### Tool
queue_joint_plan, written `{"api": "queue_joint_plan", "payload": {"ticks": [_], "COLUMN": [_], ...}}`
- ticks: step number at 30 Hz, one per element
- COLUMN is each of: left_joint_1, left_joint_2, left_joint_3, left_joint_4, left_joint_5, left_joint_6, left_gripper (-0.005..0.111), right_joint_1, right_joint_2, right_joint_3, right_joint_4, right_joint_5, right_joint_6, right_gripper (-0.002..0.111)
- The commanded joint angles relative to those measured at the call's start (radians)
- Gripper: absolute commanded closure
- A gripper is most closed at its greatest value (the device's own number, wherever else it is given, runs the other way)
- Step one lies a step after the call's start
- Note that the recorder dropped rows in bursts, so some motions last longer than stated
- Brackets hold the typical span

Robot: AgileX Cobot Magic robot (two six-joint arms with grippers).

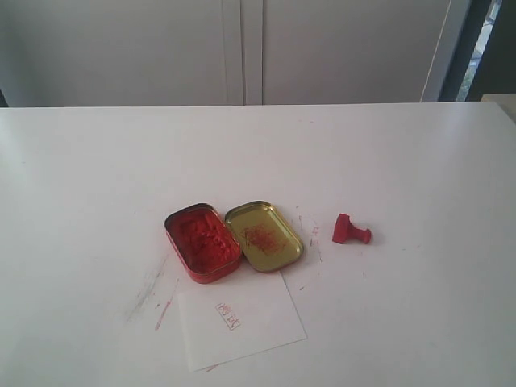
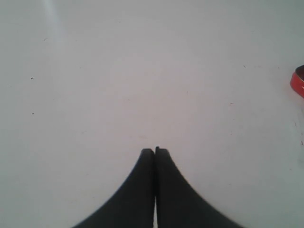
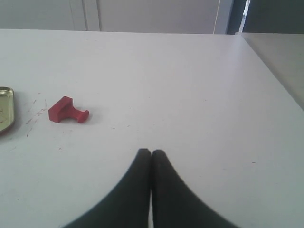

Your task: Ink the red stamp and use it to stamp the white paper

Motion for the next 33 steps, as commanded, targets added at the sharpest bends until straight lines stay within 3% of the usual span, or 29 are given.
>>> {"api": "queue_joint_plan", "payload": {"ticks": [1, 33], "left_joint_1": [-0.001, -0.001], "left_joint_2": [-0.005, -0.005], "left_joint_3": [0.004, 0.004], "left_joint_4": [-0.009, -0.009], "left_joint_5": [0.002, 0.002], "left_joint_6": [0.001, 0.001], "left_gripper": [0.107, 0.107], "right_joint_1": [-0.007, -0.053], "right_joint_2": [-0.004, -0.004], "right_joint_3": [0.005, 0.005], "right_joint_4": [-0.001, -0.006], "right_joint_5": [-0.014, -0.014], "right_joint_6": [0.002, 0.002], "right_gripper": [0.108, 0.108]}}
